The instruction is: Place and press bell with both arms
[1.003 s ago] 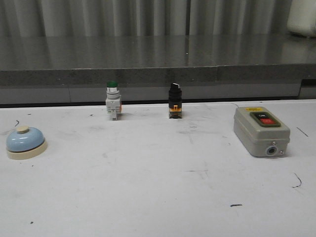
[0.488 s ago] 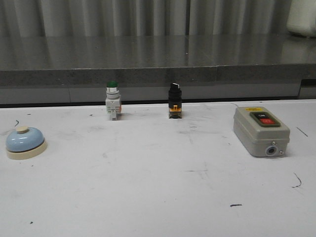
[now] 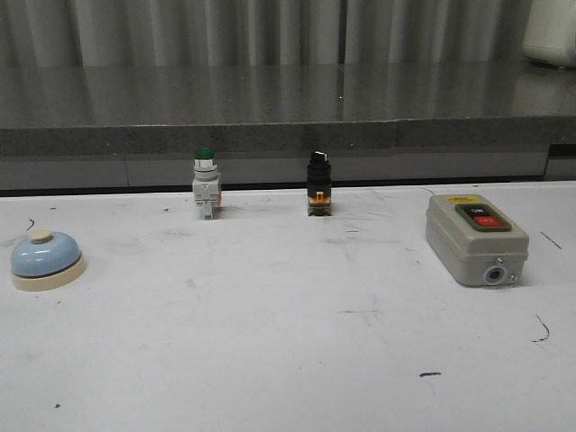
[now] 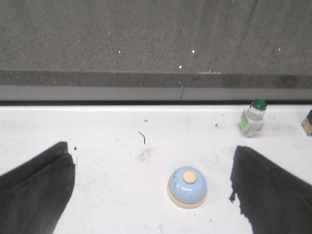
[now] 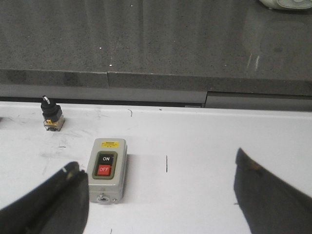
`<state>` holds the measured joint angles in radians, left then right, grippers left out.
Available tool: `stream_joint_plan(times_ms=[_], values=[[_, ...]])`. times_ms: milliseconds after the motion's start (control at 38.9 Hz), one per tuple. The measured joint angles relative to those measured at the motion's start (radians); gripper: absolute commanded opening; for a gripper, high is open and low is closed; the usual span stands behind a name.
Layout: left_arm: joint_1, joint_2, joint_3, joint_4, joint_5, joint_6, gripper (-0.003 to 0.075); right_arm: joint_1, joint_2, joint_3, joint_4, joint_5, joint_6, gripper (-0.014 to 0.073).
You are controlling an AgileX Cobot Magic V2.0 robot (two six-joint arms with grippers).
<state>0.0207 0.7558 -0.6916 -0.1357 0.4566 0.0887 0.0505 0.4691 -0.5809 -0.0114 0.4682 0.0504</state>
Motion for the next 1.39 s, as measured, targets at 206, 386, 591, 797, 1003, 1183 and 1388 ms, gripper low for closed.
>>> stream_joint_plan(times_ms=[206, 386, 591, 797, 1003, 1183, 1388], values=[[-0.067, 0.225, -0.057, 0.000, 0.033, 0.014, 0.0628, 0.000, 0.000, 0.000, 0.000, 0.000, 0.000, 0.0623], [-0.154, 0.414, -0.131, 0.000, 0.085, 0.016, 0.0628, 0.000, 0.000, 0.000, 0.000, 0.000, 0.000, 0.0623], [-0.188, 0.619, -0.211, 0.000, 0.089, 0.016, 0.0628, 0.000, 0.000, 0.000, 0.000, 0.000, 0.000, 0.0623], [-0.191, 0.811, -0.290, 0.046, 0.087, 0.016, 0.0628, 0.000, 0.000, 0.000, 0.000, 0.002, 0.000, 0.0623], [-0.191, 0.934, -0.350, 0.079, 0.083, 0.019, 0.0628, 0.000, 0.000, 0.000, 0.000, 0.002, 0.000, 0.0623], [-0.191, 1.020, -0.390, 0.082, 0.078, 0.019, 0.0628, 0.000, 0.000, 0.000, 0.000, 0.002, 0.000, 0.0623], [-0.191, 1.073, -0.396, 0.082, 0.063, 0.019, 0.0619, 0.000, 0.000, 0.000, 0.000, 0.002, 0.000, 0.0623]])
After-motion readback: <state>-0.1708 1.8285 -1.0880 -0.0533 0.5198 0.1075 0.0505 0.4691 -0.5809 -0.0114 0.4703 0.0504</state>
